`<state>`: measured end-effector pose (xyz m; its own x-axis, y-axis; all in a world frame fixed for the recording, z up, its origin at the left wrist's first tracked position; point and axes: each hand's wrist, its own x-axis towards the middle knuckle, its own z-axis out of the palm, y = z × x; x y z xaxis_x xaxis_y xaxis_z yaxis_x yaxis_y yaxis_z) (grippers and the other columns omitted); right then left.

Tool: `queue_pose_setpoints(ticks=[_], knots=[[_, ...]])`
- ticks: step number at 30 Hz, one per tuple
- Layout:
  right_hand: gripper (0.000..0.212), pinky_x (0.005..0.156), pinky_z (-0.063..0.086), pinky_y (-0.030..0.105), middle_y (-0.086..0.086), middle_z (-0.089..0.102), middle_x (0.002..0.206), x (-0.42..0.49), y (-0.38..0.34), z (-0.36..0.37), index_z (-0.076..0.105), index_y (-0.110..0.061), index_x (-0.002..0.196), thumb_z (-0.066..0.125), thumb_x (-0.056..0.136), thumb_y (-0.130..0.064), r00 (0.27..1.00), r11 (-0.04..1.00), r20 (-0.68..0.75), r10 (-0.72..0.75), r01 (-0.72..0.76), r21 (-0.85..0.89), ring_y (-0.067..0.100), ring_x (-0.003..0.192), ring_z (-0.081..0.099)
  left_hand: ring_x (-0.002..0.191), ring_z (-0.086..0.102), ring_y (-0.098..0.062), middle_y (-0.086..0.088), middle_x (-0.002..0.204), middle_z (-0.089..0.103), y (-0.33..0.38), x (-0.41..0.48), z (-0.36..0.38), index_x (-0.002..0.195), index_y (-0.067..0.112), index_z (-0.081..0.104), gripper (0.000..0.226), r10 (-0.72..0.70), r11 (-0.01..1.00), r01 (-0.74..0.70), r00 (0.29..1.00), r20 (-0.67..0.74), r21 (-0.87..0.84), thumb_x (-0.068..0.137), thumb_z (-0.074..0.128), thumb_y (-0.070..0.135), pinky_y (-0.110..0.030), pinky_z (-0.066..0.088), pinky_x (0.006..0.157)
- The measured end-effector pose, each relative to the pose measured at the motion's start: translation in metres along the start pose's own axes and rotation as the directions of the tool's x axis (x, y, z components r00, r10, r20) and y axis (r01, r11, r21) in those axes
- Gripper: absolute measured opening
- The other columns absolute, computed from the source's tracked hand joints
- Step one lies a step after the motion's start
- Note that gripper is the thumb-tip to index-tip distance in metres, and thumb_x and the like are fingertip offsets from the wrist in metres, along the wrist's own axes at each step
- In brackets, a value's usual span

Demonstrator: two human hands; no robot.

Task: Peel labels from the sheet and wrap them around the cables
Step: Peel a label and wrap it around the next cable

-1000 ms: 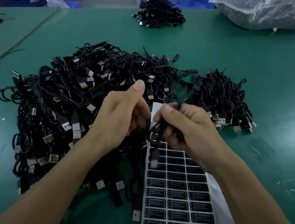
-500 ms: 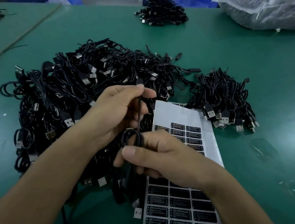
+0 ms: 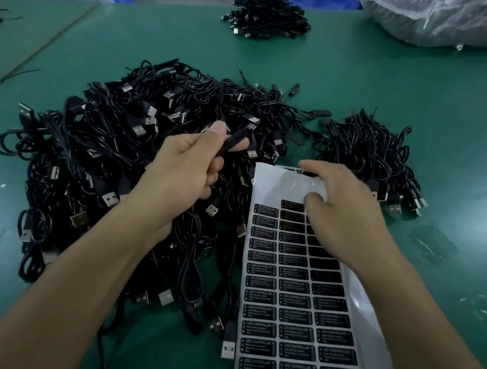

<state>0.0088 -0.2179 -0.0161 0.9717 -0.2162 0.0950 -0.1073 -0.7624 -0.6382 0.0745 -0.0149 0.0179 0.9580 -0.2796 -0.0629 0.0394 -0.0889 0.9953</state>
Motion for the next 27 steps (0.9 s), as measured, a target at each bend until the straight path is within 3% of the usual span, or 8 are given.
queue_pose_setpoints(ticks=[3, 9, 12, 16, 18, 21, 24, 27], knots=[[0.059, 0.108, 0.034, 0.04, -0.01, 0.03, 0.161, 0.0, -0.004, 0.006, 0.03, -0.034, 0.154, 0.046, 0.099, -0.025, 0.996, 0.994, 0.079, -0.036, 0.044, -0.105, 0.018, 0.139, 0.041, 0.054, 0.039, -0.004, 0.01, 0.06, 0.046, -0.004, 0.004, 0.0, 0.091, 0.023, 0.081, 0.03, -0.018, 1.0, 0.018, 1.0, -0.011, -0.004, 0.102, 0.055, 0.034, -0.014, 0.034, 0.045], [0.053, 0.1, 0.041, 0.045, -0.016, 0.041, 0.149, 0.003, -0.002, 0.006, 0.034, -0.039, 0.15, 0.048, 0.1, -0.031, 0.987, 0.985, 0.113, -0.115, 0.128, -0.116, 0.019, 0.127, 0.051, 0.055, 0.053, -0.003, 0.007, 0.062, 0.061, -0.006, 0.005, 0.005, 0.088, 0.013, 0.078, 0.012, -0.087, 0.99, 0.094, 0.994, 0.07, -0.104, 0.092, 0.067, 0.017, -0.014, 0.046, 0.05], [0.046, 0.095, 0.046, 0.039, -0.012, 0.047, 0.132, 0.005, 0.002, 0.007, 0.047, -0.037, 0.143, 0.049, 0.1, -0.021, 0.987, 0.987, 0.05, -0.151, 0.153, -0.041, 0.014, 0.109, 0.056, 0.057, 0.055, -0.001, 0.009, 0.062, 0.063, -0.01, 0.005, 0.005, 0.093, 0.013, 0.075, 0.01, -0.094, 0.991, 0.101, 0.993, 0.077, -0.093, 0.093, 0.066, 0.013, -0.013, 0.05, 0.055], [0.032, 0.074, 0.044, 0.009, -0.017, 0.061, 0.105, 0.005, 0.003, 0.006, 0.065, -0.033, 0.12, 0.056, 0.1, -0.01, 0.974, 0.947, -0.159, -0.158, 0.196, 0.256, -0.009, 0.08, 0.055, 0.055, 0.05, -0.001, 0.014, 0.057, 0.054, -0.018, 0.007, 0.007, 0.082, 0.02, 0.067, 0.02, -0.042, 0.994, 0.047, 0.998, -0.05, 0.097, 0.101, 0.058, 0.023, -0.022, 0.049, 0.062], [0.03, 0.069, 0.046, 0.011, -0.017, 0.065, 0.092, 0.007, 0.002, 0.005, 0.067, -0.037, 0.108, 0.062, 0.098, -0.01, 0.971, 0.892, -0.202, -0.127, 0.201, 0.406, -0.003, 0.073, 0.056, 0.054, 0.052, -0.002, 0.013, 0.055, 0.057, -0.021, 0.006, 0.012, 0.081, 0.02, 0.057, 0.027, 0.027, 0.977, -0.009, 0.996, -0.083, 0.211, 0.105, 0.048, 0.028, -0.023, 0.047, 0.06], [0.029, 0.069, 0.046, 0.016, -0.02, 0.067, 0.086, 0.007, 0.001, 0.006, 0.069, -0.04, 0.102, 0.066, 0.095, -0.012, 0.973, 0.859, -0.192, -0.127, 0.204, 0.47, 0.005, 0.072, 0.056, 0.06, 0.062, -0.004, 0.008, 0.068, 0.07, -0.022, 0.0, 0.021, 0.087, 0.012, 0.051, 0.034, 0.094, 0.962, -0.077, 0.994, -0.054, 0.261, 0.105, 0.041, 0.038, -0.02, 0.046, 0.057], [0.03, 0.067, 0.047, 0.013, -0.02, 0.069, 0.087, 0.006, -0.003, 0.008, 0.067, -0.041, 0.096, 0.068, 0.094, -0.011, 0.967, 0.861, -0.22, -0.13, 0.22, 0.459, 0.001, 0.069, 0.057, 0.066, 0.063, -0.006, 0.004, 0.073, 0.069, -0.021, -0.005, 0.021, 0.091, 0.007, 0.054, 0.058, 0.103, 0.964, -0.113, 0.993, 0.053, 0.241, 0.083, 0.054, 0.065, -0.027, 0.049, 0.064], [0.031, 0.069, 0.05, 0.015, -0.022, 0.069, 0.087, 0.003, -0.008, 0.009, 0.066, -0.042, 0.096, 0.068, 0.093, -0.011, 0.953, 0.869, -0.27, -0.135, 0.245, 0.429, 0.003, 0.072, 0.061, 0.062, 0.052, -0.008, 0.017, 0.06, 0.052, -0.022, -0.004, 0.017, 0.075, 0.023, 0.039, 0.046, 0.137, 0.926, -0.171, 0.983, 0.123, 0.337, 0.066, 0.075, 0.05, -0.036, 0.048, 0.064]])
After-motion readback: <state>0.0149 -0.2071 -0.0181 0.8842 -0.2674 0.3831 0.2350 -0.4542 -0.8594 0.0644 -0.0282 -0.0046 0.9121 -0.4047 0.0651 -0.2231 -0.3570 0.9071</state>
